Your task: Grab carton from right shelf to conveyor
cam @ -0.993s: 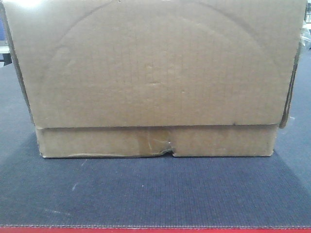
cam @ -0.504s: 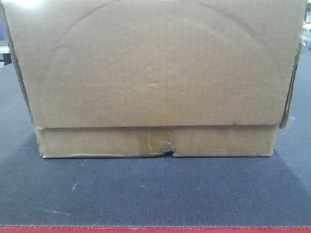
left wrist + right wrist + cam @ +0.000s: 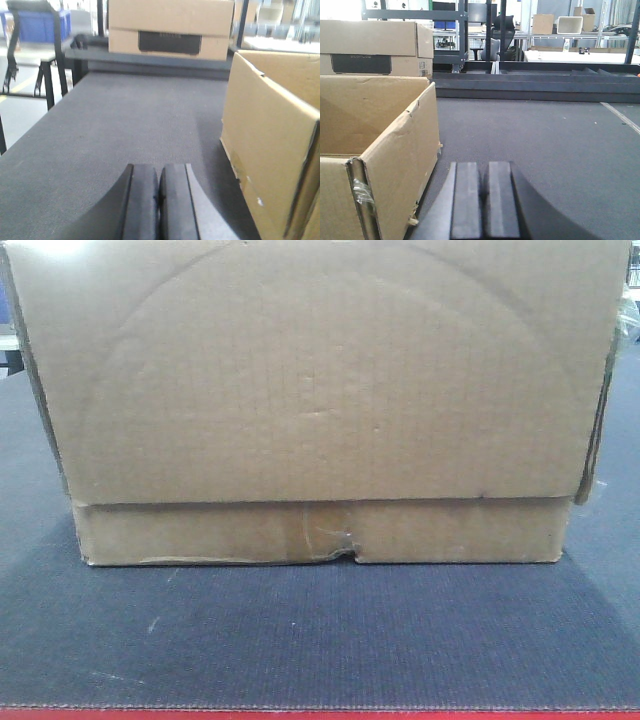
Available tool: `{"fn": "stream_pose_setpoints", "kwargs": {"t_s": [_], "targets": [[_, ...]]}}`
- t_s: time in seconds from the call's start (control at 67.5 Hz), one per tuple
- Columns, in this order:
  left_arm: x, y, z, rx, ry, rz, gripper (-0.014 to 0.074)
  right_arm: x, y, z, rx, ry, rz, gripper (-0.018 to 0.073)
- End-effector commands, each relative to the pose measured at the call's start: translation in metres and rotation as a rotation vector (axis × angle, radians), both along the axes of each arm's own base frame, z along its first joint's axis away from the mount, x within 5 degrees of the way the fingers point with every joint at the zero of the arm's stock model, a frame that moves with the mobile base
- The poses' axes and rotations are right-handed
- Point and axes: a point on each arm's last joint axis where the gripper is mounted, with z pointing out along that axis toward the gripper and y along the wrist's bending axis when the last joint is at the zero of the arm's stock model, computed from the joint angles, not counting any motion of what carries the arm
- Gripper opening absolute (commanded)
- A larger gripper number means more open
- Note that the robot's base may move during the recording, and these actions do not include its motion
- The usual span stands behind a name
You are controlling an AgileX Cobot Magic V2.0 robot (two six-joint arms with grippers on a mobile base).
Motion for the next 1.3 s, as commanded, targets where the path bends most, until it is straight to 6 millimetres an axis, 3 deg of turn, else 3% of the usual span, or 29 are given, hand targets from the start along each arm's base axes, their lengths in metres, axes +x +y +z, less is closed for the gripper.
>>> {"fn": "stream_pose_setpoints", "kwargs": {"t_s": [0.0,0.104,0.148,0.282,1.289], "targets": [[0.002,0.000,-0.018,0.010,-0.051,-0.002,-0.0007,-0.001,-0.001,0.002,-0.017,-0.031,-0.008,-0.0069],[0.007,0.000,-0.037,0.012,-0.078,-0.004,-0.0007,-0.001,-0.001,0.002,-0.017,-0.031,-0.008,-0.0069],[0.006,0.000,-0.032,0.015,-0.132,-0.004,-0.0007,-0.001,-0.001,0.002,-0.017,-0.031,-0.008,-0.0069],[0.007,0.000,-0.038,0.011,-0.072,-0.004,-0.0007,-0.001,-0.001,0.002,-0.017,-0.031,-0.008,-0.0069],[0.007,0.000,-0.038,0.011,-0.072,-0.004,-0.0007,0.002,-0.002,-0.002,-0.020,-0.030,-0.060,-0.0069]]}}
